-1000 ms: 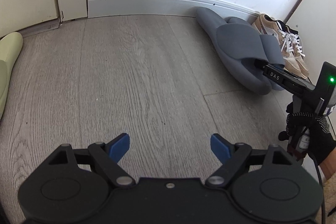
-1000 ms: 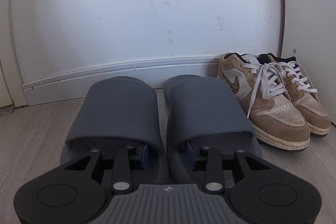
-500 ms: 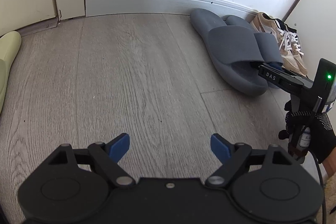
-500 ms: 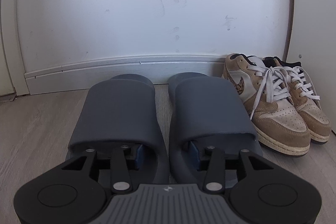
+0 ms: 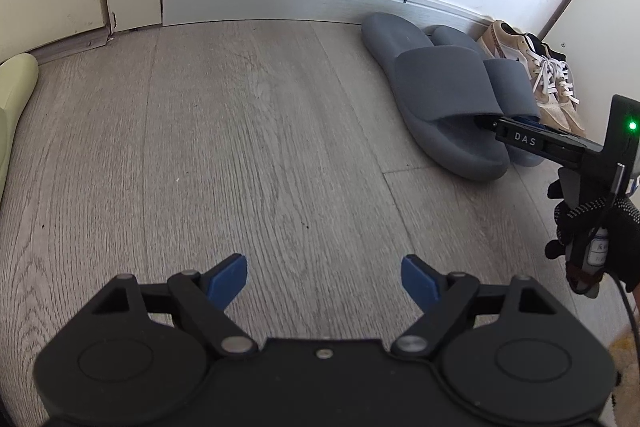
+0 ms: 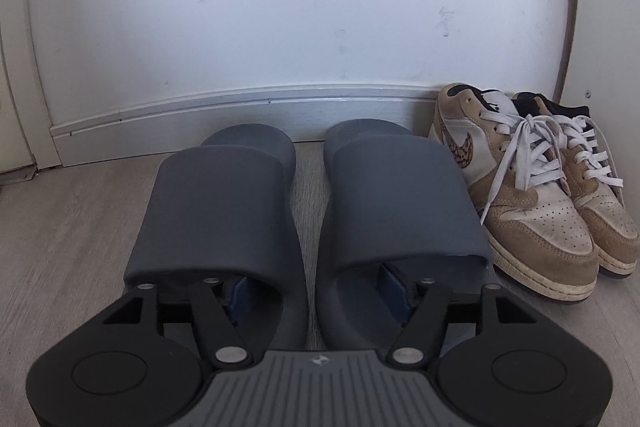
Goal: Organize scattered shoes
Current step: 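Lower the grey slides onto the floor beside the tan sneakers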
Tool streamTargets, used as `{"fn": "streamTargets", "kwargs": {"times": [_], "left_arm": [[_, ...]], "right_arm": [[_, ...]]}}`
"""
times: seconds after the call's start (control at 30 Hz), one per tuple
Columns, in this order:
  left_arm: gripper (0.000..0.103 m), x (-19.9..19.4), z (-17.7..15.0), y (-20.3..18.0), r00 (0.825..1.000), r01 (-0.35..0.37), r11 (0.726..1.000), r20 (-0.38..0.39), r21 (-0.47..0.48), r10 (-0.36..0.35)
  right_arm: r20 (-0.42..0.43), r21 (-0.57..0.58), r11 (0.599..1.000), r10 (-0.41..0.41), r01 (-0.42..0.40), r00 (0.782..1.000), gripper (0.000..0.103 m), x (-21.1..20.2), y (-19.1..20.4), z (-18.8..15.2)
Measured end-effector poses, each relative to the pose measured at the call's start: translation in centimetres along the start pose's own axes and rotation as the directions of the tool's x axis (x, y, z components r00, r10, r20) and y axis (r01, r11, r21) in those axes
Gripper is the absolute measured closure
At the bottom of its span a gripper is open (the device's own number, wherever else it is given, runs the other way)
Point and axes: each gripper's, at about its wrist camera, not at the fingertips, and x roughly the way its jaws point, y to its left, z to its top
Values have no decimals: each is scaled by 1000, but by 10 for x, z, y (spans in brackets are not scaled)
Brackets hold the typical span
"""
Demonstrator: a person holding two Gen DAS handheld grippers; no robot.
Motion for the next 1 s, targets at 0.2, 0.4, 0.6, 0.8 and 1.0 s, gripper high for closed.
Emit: {"fn": "streamTargets", "kwargs": {"times": [0.2, 0.4, 0.6, 0.8, 1.0], "left_arm": [[18, 2, 0, 2, 1000, -2, 1000, -7, -2, 2], [18, 5, 0, 2, 1000, -3, 1000, -14, 5, 3], [18, 8, -1, 6, 1000, -3, 1000, -20, -6, 3], [18, 6, 0, 10, 1000, -7, 1000, -17, -9, 6], [18, 6, -1, 15, 1000, -4, 999, -20, -33, 3]], "right_arm": [[-26, -69, 997, 14, -15, 1000, 29, 2, 9, 3], [-70, -127, 991, 25, -34, 997, 27, 3, 15, 9], [-20, -228, 972, -64, 58, 998, 24, -3, 36, 3], [36, -316, 931, -179, 181, 983, 21, -3, 59, -2], [72, -358, 900, -240, 249, 968, 16, -2, 68, -6]]}}
